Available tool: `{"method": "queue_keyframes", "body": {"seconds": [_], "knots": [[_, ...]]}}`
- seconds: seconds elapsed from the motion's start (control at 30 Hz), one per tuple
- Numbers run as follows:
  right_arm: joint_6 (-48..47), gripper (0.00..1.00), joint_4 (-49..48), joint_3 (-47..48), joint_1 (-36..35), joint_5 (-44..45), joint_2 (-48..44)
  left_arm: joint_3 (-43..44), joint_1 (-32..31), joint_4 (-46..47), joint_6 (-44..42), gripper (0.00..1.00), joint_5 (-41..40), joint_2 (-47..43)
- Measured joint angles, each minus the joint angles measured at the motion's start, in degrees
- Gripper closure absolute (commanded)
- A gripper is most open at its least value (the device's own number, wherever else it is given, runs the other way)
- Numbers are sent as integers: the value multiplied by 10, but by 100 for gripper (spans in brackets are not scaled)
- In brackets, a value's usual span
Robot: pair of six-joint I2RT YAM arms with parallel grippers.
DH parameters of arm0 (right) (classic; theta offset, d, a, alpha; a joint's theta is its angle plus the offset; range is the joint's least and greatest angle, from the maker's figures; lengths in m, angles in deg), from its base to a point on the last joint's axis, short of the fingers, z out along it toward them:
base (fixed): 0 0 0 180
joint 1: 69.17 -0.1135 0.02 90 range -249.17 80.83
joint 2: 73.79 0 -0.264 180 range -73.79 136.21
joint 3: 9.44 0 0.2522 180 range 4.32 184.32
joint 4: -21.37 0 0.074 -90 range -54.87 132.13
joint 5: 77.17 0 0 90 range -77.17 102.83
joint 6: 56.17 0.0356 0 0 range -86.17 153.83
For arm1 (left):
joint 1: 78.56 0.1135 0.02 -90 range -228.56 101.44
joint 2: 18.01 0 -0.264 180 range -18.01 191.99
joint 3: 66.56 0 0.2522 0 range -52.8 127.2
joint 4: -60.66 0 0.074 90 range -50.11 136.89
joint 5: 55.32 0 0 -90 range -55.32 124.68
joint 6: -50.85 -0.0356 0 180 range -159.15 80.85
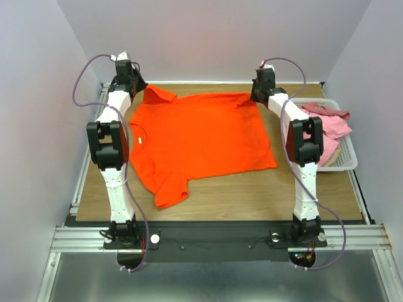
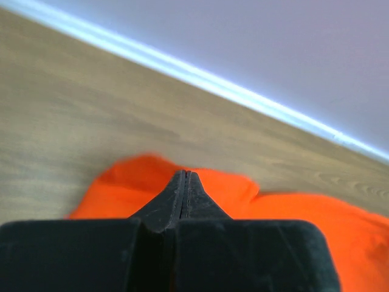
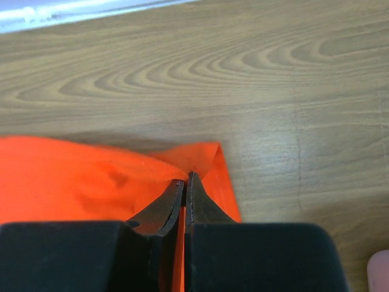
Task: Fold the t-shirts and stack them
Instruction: Fold the tshirt
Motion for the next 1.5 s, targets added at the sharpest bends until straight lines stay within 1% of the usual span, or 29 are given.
{"method": "queue_keyframes", "body": {"seconds": [0.1,0.23,0.4,0.57,0.7,0.77,0.97,1.23,1.5], "knots": [[-14,100,-2,-18,5,-17,-4,-59,0,3,0,100,0,-19],[-30,100,3,-70,5,-29,-30,-141,0,-4,0,100,-4,-48],[-57,100,3,-115,5,-40,-68,-251,1,4,6,100,-5,-118],[-97,100,0,-123,5,-51,-89,-362,1,42,20,100,-4,-215],[-126,100,0,-123,5,-41,-90,-412,1,63,31,100,-4,-253],[-136,100,0,-123,5,-28,-90,-427,1,65,37,100,-3,-256],[-147,100,0,-123,5,-5,-90,-430,1,42,56,100,-5,-262],[-152,100,0,-122,5,19,-90,-425,1,-15,73,100,-16,-309],[-158,100,0,-122,5,26,-90,-426,1,-37,78,100,-27,-335]]}}
